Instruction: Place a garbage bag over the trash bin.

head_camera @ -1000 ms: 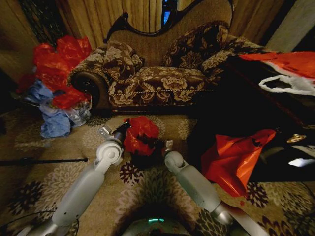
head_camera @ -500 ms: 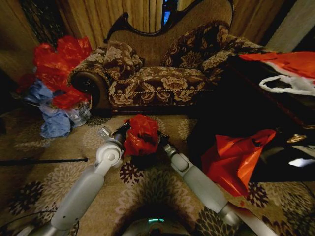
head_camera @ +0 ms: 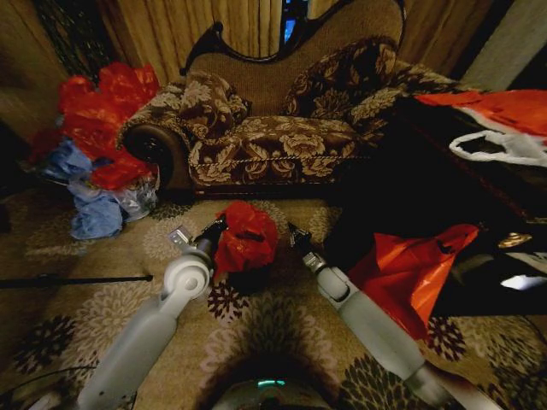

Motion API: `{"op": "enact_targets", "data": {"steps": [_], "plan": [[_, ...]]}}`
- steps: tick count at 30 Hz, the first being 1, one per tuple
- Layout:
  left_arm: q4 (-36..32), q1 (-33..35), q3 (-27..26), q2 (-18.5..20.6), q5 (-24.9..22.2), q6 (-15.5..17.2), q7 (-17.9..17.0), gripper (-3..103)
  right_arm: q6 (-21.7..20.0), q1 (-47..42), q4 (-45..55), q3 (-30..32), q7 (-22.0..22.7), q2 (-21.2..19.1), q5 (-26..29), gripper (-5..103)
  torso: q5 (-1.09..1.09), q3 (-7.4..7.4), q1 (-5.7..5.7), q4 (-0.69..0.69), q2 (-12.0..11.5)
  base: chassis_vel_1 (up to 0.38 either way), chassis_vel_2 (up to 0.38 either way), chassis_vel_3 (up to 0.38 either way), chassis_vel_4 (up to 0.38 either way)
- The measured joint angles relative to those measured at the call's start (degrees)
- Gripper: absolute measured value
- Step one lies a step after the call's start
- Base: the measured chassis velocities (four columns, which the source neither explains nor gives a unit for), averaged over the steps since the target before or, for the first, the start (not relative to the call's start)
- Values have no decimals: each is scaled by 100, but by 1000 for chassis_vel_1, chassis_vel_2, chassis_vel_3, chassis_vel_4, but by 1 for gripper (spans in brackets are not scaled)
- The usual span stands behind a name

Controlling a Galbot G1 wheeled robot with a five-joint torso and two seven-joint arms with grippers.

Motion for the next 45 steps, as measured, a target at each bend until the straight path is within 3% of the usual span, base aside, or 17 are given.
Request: {"op": "enact_targets", "data": {"steps": [2, 3, 4, 6, 7, 8, 10, 11, 13, 16, 19, 21, 24, 28, 32, 35, 45], "plan": [[32, 4, 0, -9, 9, -5, 21, 0, -351, -187, 488, 65, 47, -63, 1033, 3, 1, 0, 0, 2, 0, 0, 0, 0, 0], [32, 4, 0, -9, 9, -5, 21, 0, -351, -187, 488, 65, 47, -63, 1033, 3, 1, 0, 0, 2, 0, 0, 0, 0, 0], [80, -6, 14, -23, 16, -9, 38, 0, -746, -397, 1025, 217, 40, -177, 2067, 9, -1, 0, 0, -1, 0, 0, 0, 0, 0], [148, -40, 43, -58, 30, -10, 58, 0, -1156, -668, 1531, 434, 16, -324, 3249, 20, 0, -1, -1, -3, 0, 0, 0, 0, 0], [148, -40, 43, -58, 30, -10, 58, 0, -1156, -668, 1531, 434, 16, -324, 3249, 20, 0, -1, -1, -3, 0, 0, 0, 0, 0], [194, -71, 69, -98, 38, -10, 66, 0, -1298, -839, 1725, 594, -101, -414, 3775, 25, 1, 0, -1, -3, 0, 0, 0, 0, 0], [234, -100, 99, -127, 46, -10, 69, 0, -1442, -990, 1794, 801, -362, -477, 4015, 30, 1, 0, 0, -3, 0, 0, 0, 0, 0], [252, -114, 122, -136, 48, -10, 70, 0, -1520, -1077, 1799, 932, -643, -519, 3952, 41, 0, 0, -1, -3, 0, 0, 0, 0, 0], [264, -125, 140, -137, 49, -10, 74, 0, -1522, -1128, 1789, 977, -889, -561, 3704, 41, 0, 0, -1, -3, 0, 0, 0, 0, 0], [275, -133, 155, -137, 49, -8, 82, 0, -1399, -1159, 1732, 946, -1106, -594, 3181, 52, 1, 0, -1, -3, 0, 0, 0, 0, 0], [289, -153, 161, -117, 38, -4, 91, 0, -861, -1119, 1462, 716, -1457, -538, 1604, 69, 0, 0, -1, -2, 0, 0, 0, 0, 0], [291, -159, 162, -104, 33, -3, 94, 0, -813, -1088, 1415, 659, -1510, -508, 1403, 69, 1, 0, 0, -2, 0, 0, 0, 0, 0], [296, -182, 163, -72, 13, -2, 110, 0, -713, -945, 1241, 456, -1639, -403, 1091, 85, 1, 1, 0, 0, -2, 0, 0, 0, 0], [321, -220, 158, -67, -6, -1, 120, 0, -855, -930, 1275, 421, -1861, -416, 1092, 99, 1, 1, 0, -1, -2, 0, 0, 0, 0], [366, -273, 167, -118, -18, 1, 129, 0, -915, -978, 1329, 475, -2194, -556, 1022, 100, -1, 1, 0, -3, -2, 0, 0, 0, 0], [382, -290, 183, -156, -19, 4, 140, 0, -858, -929, 1287, 379, -2068, -529, 1014, 100, 1, 1, 0, -4, -2, 0, 0, 0, 0], [386, -257, 211, -190, -17, 9, 170, 0, -641, -104, 289, 0, -1384, 296, 686, 100, 0, 1, 0, -1, -2, 0, 0, 0, 0]]}}
